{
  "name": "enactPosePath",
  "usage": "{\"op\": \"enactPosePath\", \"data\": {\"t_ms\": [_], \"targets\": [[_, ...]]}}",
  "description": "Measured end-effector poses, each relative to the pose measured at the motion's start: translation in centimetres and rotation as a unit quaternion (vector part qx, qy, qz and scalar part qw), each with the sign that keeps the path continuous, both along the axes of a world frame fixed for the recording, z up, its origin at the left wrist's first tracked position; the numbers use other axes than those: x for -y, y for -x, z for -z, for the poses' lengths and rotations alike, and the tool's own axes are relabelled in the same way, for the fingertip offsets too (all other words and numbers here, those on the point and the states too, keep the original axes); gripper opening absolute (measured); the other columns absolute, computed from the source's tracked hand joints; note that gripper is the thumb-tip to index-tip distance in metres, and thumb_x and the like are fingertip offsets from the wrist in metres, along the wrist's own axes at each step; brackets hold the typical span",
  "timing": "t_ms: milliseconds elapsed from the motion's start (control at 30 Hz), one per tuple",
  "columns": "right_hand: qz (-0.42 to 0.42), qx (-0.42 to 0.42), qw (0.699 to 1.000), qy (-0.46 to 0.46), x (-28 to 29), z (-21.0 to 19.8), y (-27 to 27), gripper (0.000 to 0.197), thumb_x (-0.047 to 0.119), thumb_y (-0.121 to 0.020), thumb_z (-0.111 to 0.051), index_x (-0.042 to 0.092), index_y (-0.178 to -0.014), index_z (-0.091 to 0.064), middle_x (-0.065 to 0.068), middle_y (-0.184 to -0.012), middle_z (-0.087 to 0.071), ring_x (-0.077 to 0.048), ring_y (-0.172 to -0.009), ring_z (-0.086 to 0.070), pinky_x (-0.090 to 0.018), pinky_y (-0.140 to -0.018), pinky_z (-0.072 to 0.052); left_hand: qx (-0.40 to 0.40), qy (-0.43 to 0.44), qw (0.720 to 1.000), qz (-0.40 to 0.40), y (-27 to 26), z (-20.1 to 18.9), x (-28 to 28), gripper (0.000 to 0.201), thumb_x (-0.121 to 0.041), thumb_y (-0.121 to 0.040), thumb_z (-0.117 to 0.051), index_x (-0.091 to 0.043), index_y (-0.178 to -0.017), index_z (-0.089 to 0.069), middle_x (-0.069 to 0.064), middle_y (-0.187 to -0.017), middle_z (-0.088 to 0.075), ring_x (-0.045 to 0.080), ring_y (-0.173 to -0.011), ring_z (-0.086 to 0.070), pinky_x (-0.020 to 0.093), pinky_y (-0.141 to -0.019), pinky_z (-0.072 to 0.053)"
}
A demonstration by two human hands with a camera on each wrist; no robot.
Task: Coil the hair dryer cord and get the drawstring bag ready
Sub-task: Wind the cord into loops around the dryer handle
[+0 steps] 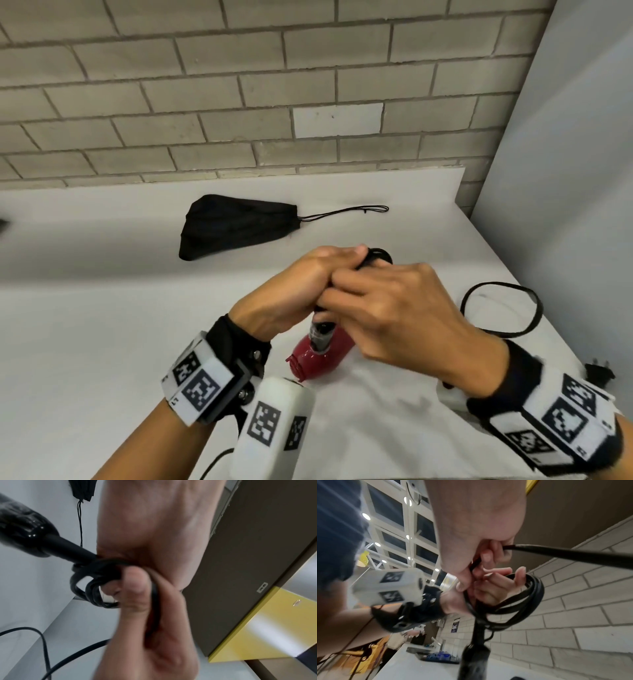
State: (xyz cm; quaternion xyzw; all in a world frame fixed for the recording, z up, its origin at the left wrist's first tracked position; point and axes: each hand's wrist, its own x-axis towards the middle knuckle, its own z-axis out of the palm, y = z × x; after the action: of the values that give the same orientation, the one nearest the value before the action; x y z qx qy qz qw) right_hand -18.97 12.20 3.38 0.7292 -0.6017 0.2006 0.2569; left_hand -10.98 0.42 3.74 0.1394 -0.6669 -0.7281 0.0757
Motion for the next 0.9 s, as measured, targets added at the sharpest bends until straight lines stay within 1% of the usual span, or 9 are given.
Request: {"op": "enactPosePath", "data": {"t_ms": [67, 167, 267, 333, 433, 567, 667, 767, 900], "targets": [[0.012, 0.029, 0.999, 0.022, 0.2, -0.9, 0.3, 0.017, 0.036, -0.085, -0.061, 0.023, -0.076, -0.065, 0.004, -0.070, -0.060, -0.020, -0.050, -0.056, -0.028, -0.038, -0.039, -0.006, -0.001, 1.000, -0.009, 0.0, 0.0, -0.3, 0.046, -0.017, -0.097, -0.040, -0.019, -0.059, -0.065, -0.007, -0.051, -0.049, 0.007, -0.049, -0.043, 0.019, -0.046, -0.031], [0.051, 0.190, 0.980, 0.027, 0.2, -2.6, 2.0, 0.041, 0.055, -0.073, -0.068, 0.022, -0.082, -0.044, 0.007, -0.064, -0.060, -0.009, -0.047, -0.055, -0.032, -0.044, -0.045, -0.011, 0.014, 1.000, 0.015, -0.2, -0.4, -0.5, 0.046, -0.033, -0.097, -0.033, -0.020, -0.065, -0.064, -0.001, -0.049, -0.042, 0.013, -0.046, -0.037, 0.024, -0.050, -0.032], [0.051, 0.364, 0.924, -0.108, 0.5, -3.2, 4.7, 0.051, 0.062, -0.062, -0.072, 0.028, -0.086, -0.043, 0.006, -0.074, -0.059, -0.010, -0.053, -0.051, -0.026, -0.053, -0.041, 0.001, 0.061, 0.998, 0.030, -0.1, -0.7, -0.7, 0.054, -0.048, -0.096, -0.031, -0.012, -0.066, -0.057, -0.001, -0.043, -0.030, 0.013, -0.038, -0.027, 0.021, -0.042, -0.027], [0.013, 0.403, 0.892, -0.207, 0.8, -2.4, 6.2, 0.043, 0.065, -0.069, -0.060, 0.031, -0.094, -0.054, 0.009, -0.088, -0.060, -0.008, -0.060, -0.055, -0.025, -0.056, -0.043, -0.006, 0.062, 0.998, 0.028, 0.2, -0.5, -0.8, 0.049, -0.043, -0.098, -0.035, -0.013, -0.063, -0.053, -0.004, -0.043, -0.021, 0.012, -0.038, -0.017, 0.021, -0.040, -0.019], [-0.092, 0.496, 0.810, -0.300, 0.4, -0.6, 6.9, 0.063, 0.068, -0.079, -0.039, 0.017, -0.111, -0.059, 0.008, -0.085, -0.061, -0.013, -0.066, -0.058, -0.023, -0.058, -0.048, -0.019, 0.050, 0.998, 0.044, 0.3, -0.2, -1.0, 0.045, -0.043, -0.097, -0.035, -0.013, -0.066, -0.047, -0.007, -0.044, -0.016, 0.015, -0.044, -0.011, 0.025, -0.043, -0.010], [-0.166, 0.595, 0.719, -0.319, -0.9, 1.2, 7.3, 0.058, 0.058, -0.084, -0.049, 0.012, -0.118, -0.057, 0.001, -0.105, -0.067, -0.017, -0.103, -0.063, -0.028, -0.093, -0.049, -0.044, 0.005, 0.998, 0.039, 0.0, 0.0, -0.4, 0.050, -0.054, -0.091, -0.030, -0.014, -0.063, -0.040, -0.011, -0.040, -0.023, 0.008, -0.037, -0.023, 0.021, -0.046, -0.018], [-0.174, 0.647, 0.694, -0.263, -1.1, 1.9, 6.7, 0.046, 0.045, -0.086, -0.052, 0.006, -0.110, -0.059, -0.005, -0.101, -0.066, -0.021, -0.104, -0.064, -0.030, -0.096, -0.048, -0.068, -0.038, 0.996, 0.040, 0.1, 0.2, 0.1, 0.046, -0.051, -0.089, -0.036, -0.013, -0.063, -0.040, -0.009, -0.042, -0.023, 0.003, -0.034, -0.025, 0.012, -0.042, -0.031], [-0.144, 0.657, 0.716, -0.188, -0.5, 1.6, 5.9, 0.035, 0.029, -0.089, -0.045, -0.001, -0.100, -0.059, -0.012, -0.089, -0.064, -0.019, -0.089, -0.069, -0.027, -0.082, -0.055, -0.080, -0.071, 0.993, 0.051, 0.4, 0.5, 0.6, 0.034, -0.037, -0.091, -0.044, -0.013, -0.068, -0.043, -0.009, -0.045, -0.024, 0.003, -0.037, -0.023, 0.016, -0.041, -0.025], [-0.093, 0.668, 0.723, -0.154, -0.3, 1.0, 4.9, 0.033, 0.024, -0.087, -0.048, -0.001, -0.101, -0.063, -0.008, -0.085, -0.068, -0.021, -0.079, -0.072, -0.029, -0.069, -0.059, -0.070, -0.118, 0.988, 0.074, 0.3, 0.5, 1.5, 0.029, -0.030, -0.095, -0.042, -0.009, -0.079, -0.055, -0.008, -0.051, -0.034, 0.004, -0.040, -0.029, 0.018, -0.042, -0.026]]}}
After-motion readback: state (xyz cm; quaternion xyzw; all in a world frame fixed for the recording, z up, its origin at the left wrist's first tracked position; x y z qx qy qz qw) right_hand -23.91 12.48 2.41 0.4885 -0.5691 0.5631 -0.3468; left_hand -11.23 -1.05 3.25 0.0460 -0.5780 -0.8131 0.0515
